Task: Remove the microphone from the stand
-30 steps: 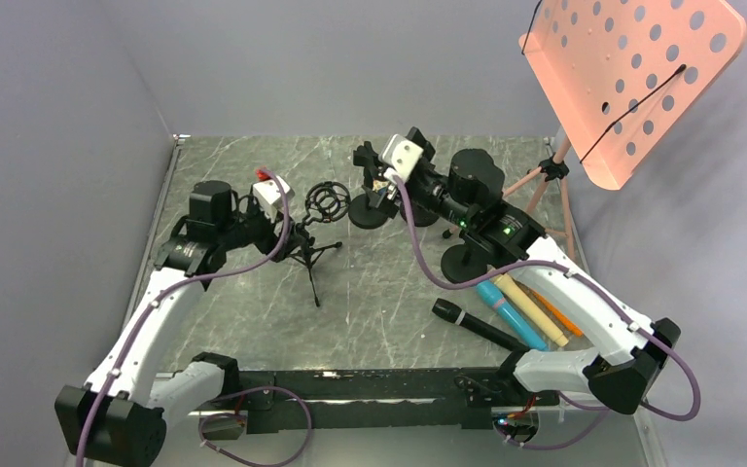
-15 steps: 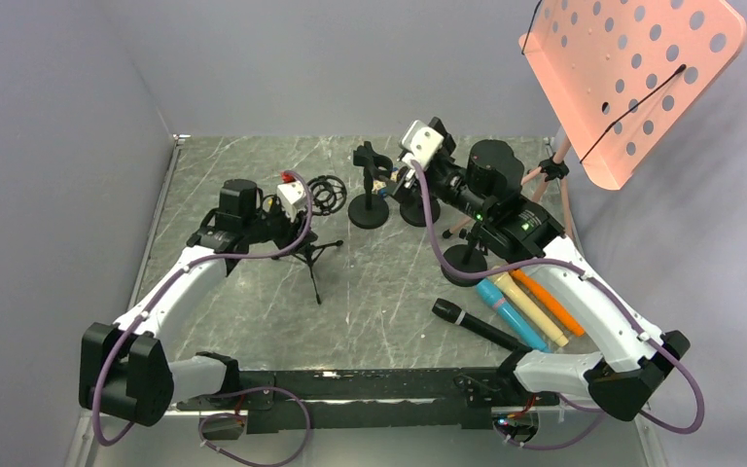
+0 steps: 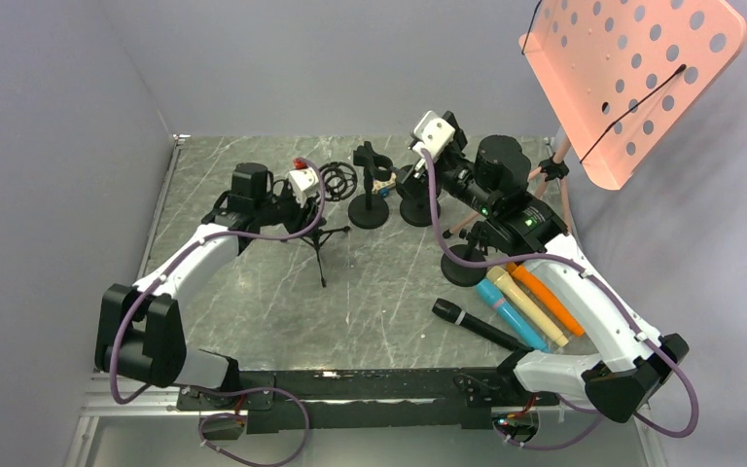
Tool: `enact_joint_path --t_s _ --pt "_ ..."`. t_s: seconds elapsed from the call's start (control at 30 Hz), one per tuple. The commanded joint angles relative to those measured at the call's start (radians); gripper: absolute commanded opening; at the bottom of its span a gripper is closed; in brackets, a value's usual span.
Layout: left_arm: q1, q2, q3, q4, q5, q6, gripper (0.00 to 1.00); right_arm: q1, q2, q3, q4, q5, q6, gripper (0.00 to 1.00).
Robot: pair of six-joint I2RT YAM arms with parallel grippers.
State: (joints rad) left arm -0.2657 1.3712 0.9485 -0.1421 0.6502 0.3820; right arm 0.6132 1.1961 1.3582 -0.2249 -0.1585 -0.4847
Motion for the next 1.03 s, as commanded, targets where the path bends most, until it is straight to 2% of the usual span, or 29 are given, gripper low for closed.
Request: enact_joint_path --t_s 0.0,0.2,0.23,0.33,0.4,0.43,0.5,0.6,0.7,0.83,1.0 --pt "0.005 0.061 0.084 0.109 -0.105 0.077 0.00 -0.022 -0.009 0.007 0.058 0.006 0.032 0.88" --pt "0.014 0.103 0.125 0.097 -0.130 0.080 0.00 -0.046 -0.010 0.005 0.021 0.010 0.045 0.88" --pt "0.015 0.104 0.124 0.092 -0.140 0.077 0.04 -0.055 -0.007 0.016 -0.011 0.011 0.053 0.88" --pt "0.016 0.089 0.142 0.032 -0.171 0.055 0.45 -0.090 0.037 0.097 -0.159 0.016 0.108 0.91" --pt "0.016 0.042 0.128 0.024 -0.184 0.035 0.62 -0.121 0.067 0.153 -0.264 0.001 0.177 0.99" --pt "0.016 0.006 0.112 0.034 -0.185 0.028 0.71 -0.135 0.081 0.176 -0.316 -0.008 0.200 1.00" --pt "0.016 -0.070 0.082 0.057 -0.192 0.015 0.97 -0.154 0.108 0.227 -0.423 -0.039 0.214 1.00" --pt "0.015 -0.164 0.109 0.005 -0.215 -0.023 0.99 -0.159 0.156 0.314 -0.596 -0.049 0.224 1.00" --pt "0.015 -0.233 0.157 -0.056 -0.261 -0.067 0.99 -0.158 0.148 0.293 -0.587 0.185 0.422 1.00" --pt "0.014 -0.306 0.205 -0.095 -0.337 -0.113 0.99 -0.158 0.138 0.278 -0.571 0.399 0.482 1.00" --pt "0.015 -0.322 0.288 -0.146 -0.425 -0.137 0.99 -0.158 0.137 0.299 -0.543 0.390 0.478 1.00"
